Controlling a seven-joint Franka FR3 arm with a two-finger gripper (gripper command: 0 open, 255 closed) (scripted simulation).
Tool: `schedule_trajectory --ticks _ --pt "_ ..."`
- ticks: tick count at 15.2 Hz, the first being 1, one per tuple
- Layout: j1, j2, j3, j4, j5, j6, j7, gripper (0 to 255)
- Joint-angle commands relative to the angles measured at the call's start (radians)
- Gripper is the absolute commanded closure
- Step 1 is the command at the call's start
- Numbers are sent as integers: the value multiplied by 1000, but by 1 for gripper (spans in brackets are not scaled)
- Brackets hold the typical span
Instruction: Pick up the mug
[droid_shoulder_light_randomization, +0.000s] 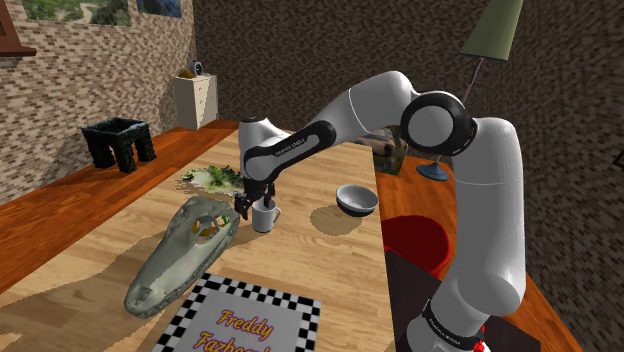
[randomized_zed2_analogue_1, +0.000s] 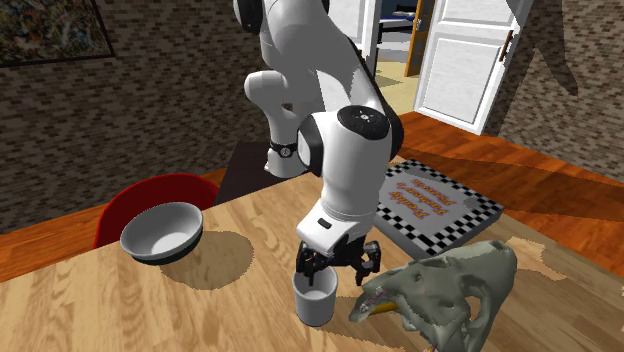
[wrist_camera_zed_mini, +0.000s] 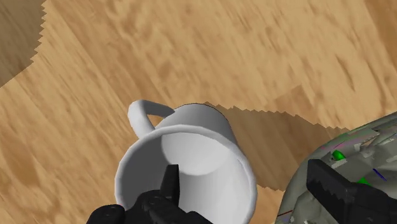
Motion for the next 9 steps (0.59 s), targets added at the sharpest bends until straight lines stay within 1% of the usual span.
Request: schedule_trajectory --ticks 1,4,5,9 --pt "1 16 -3 -7 -5 23 4 0" --pt "2 21 -3 -8 -6 29 5 0" --pt "2 22 -3 -7 -6 28 6 255" --pt "3 23 -3 -6 -7 29 6 255"
